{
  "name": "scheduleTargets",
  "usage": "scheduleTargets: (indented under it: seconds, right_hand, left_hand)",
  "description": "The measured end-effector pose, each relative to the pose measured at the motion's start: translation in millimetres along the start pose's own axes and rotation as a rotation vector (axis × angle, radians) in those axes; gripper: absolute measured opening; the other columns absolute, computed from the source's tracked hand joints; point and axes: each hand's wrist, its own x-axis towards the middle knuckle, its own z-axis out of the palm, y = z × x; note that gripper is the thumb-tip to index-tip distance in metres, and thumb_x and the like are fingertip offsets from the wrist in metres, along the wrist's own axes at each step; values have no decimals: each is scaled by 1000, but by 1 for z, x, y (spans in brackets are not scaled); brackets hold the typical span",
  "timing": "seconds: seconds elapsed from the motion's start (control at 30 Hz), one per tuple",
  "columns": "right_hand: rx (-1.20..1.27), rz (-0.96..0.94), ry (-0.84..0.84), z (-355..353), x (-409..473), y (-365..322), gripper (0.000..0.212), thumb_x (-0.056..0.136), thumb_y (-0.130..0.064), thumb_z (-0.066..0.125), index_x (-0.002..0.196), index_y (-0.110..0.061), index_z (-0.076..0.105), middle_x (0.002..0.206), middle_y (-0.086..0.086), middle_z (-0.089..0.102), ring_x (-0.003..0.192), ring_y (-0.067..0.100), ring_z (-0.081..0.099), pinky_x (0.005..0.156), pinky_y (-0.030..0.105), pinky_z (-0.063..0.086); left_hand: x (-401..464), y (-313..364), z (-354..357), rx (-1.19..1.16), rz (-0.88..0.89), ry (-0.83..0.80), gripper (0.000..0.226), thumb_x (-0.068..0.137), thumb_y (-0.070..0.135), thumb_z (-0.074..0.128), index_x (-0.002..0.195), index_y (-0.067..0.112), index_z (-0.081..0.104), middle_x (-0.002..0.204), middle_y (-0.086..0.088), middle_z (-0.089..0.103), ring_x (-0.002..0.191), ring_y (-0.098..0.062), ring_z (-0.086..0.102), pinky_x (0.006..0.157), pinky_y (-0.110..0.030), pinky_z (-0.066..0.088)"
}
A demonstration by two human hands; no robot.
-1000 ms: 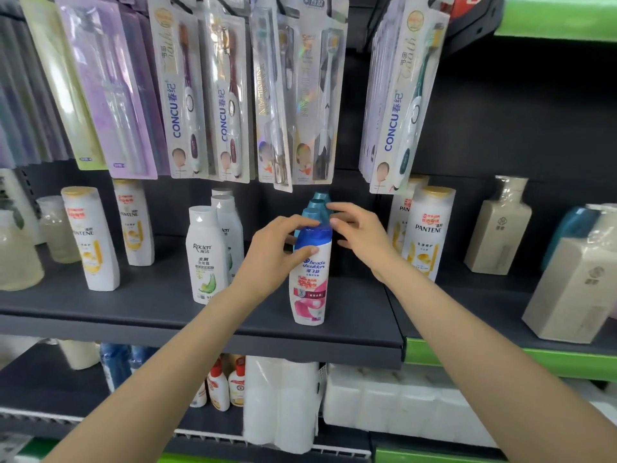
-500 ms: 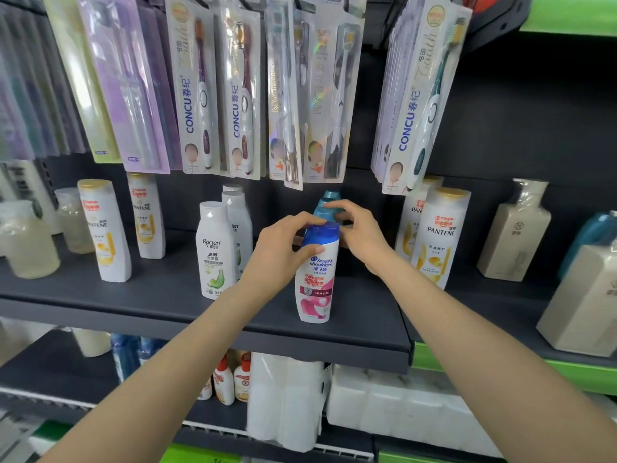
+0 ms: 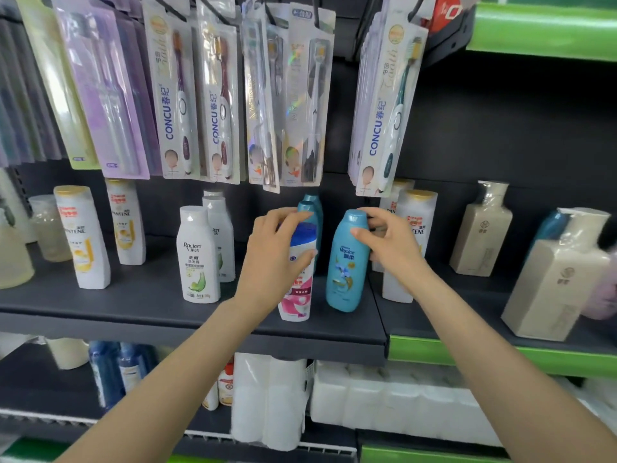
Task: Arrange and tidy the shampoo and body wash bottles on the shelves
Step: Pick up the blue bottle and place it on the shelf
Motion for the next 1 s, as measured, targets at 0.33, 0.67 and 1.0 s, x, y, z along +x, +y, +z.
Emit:
scheduleTargets:
  seconds: [0.33, 0.67, 1.0]
  right_hand:
    - [322, 207, 100, -18, -32, -7, 15, 89, -11, 64, 104, -11, 64, 90, 1, 67, 86, 15, 68, 61, 34, 60]
    - [517, 245, 16, -16, -45, -5, 19, 96, -19, 53, 110, -12, 63, 102, 4, 69, 89, 11, 70, 74, 32, 60]
    - [479, 226, -95, -12, -45, -11, 29, 87, -19, 64, 113, -5, 64, 102, 5, 71, 90, 14, 69, 71, 23, 57]
  left_hand:
    - [-19, 41, 22, -221, -15, -390, 87, 77, 45, 70, 147, 28, 21, 126, 7, 39, 113, -6, 41, 93, -18, 36]
    - [-21, 50, 17, -495, -233, -387, 92, 73, 22, 77, 146, 34, 22, 114, 10, 54, 97, -3, 56, 83, -14, 48]
    - [-26, 44, -5, -1073, -446, -507, 46, 88, 5, 59, 126, 30, 53, 107, -4, 70, 94, -17, 69, 69, -29, 56]
